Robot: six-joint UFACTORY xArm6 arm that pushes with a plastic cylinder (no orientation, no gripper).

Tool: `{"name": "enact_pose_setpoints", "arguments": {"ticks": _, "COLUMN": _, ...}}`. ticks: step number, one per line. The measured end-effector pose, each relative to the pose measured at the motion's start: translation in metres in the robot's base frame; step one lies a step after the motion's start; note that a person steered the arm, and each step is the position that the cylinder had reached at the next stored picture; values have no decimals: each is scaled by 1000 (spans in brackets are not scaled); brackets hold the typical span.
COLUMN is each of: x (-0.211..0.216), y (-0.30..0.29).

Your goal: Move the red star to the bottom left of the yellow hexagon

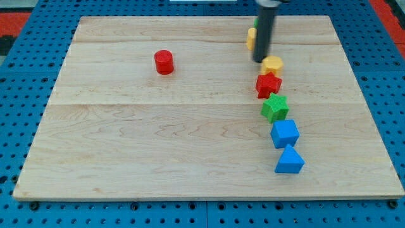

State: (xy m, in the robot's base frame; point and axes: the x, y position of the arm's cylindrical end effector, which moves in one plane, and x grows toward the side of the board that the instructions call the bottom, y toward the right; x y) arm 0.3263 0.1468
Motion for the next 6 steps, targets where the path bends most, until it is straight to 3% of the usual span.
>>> {"name": "enact_pose_setpoints", "arguments": {"ticks": 1, "x": -15, "y": 38}}
{"name": "enact_pose_setpoints", "arguments": {"ticks": 2, "x": 18, "y": 90}}
{"name": "enact_pose_setpoints", "arguments": {"ticks": 3, "x": 75, "y": 63}}
{"name": "enact_pose_setpoints", "arguments": {"ticks": 4, "x": 66, "y": 51}}
{"name": "enact_pose_setpoints", "arguments": {"ticks": 5, "x": 101, "y": 39}}
{"name": "enact_pose_setpoints", "arguments": {"ticks": 6, "x": 104, "y": -16}}
